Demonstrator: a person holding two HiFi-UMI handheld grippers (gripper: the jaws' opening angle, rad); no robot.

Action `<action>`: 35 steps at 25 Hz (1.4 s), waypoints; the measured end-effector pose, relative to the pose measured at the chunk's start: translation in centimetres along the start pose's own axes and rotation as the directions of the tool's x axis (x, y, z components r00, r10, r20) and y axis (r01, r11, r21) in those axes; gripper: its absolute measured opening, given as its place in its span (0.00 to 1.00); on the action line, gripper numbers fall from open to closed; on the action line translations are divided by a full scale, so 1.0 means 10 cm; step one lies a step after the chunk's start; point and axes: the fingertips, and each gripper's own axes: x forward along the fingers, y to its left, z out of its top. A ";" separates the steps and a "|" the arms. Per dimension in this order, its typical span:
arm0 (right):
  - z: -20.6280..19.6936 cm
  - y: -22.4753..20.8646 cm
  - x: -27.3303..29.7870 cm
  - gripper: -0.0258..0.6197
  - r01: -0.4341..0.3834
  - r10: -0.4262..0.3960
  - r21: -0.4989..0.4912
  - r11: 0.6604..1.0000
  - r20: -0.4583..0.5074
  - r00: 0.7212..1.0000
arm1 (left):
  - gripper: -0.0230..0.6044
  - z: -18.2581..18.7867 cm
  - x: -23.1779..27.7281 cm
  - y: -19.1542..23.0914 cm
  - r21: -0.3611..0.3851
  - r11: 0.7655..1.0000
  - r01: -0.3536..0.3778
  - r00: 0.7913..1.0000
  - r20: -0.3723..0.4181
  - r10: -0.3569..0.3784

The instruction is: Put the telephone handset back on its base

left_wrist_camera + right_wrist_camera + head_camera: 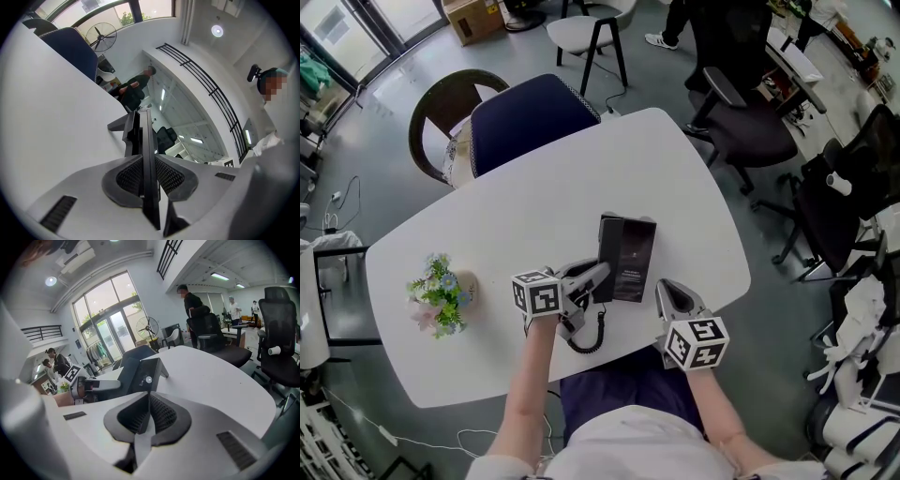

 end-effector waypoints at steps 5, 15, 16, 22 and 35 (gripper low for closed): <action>-0.02 -0.01 0.01 0.10 0.000 0.000 0.001 1.000 -0.005 1.000 | 0.17 0.03 -0.02 0.02 -0.021 0.999 0.041 0.999 0.014 -0.041; -0.03 -0.02 0.04 0.09 0.003 -0.003 0.004 1.000 -0.007 1.000 | 0.17 0.03 0.00 0.04 -0.025 0.996 0.086 0.996 -0.020 -0.087; -0.03 -0.01 0.04 0.09 0.004 -0.004 0.004 1.000 -0.008 1.000 | 0.17 0.02 0.00 0.05 -0.031 0.996 0.089 0.996 -0.024 -0.089; -0.04 -0.03 0.05 0.09 0.006 -0.006 0.001 1.000 -0.013 1.000 | 0.17 0.02 0.05 0.06 -0.019 0.998 0.068 0.995 -0.078 -0.069; 0.00 -0.01 0.04 0.09 0.001 -0.001 0.004 1.000 0.000 1.000 | 0.38 -0.06 0.17 0.16 0.423 0.869 -0.258 0.903 -0.213 0.372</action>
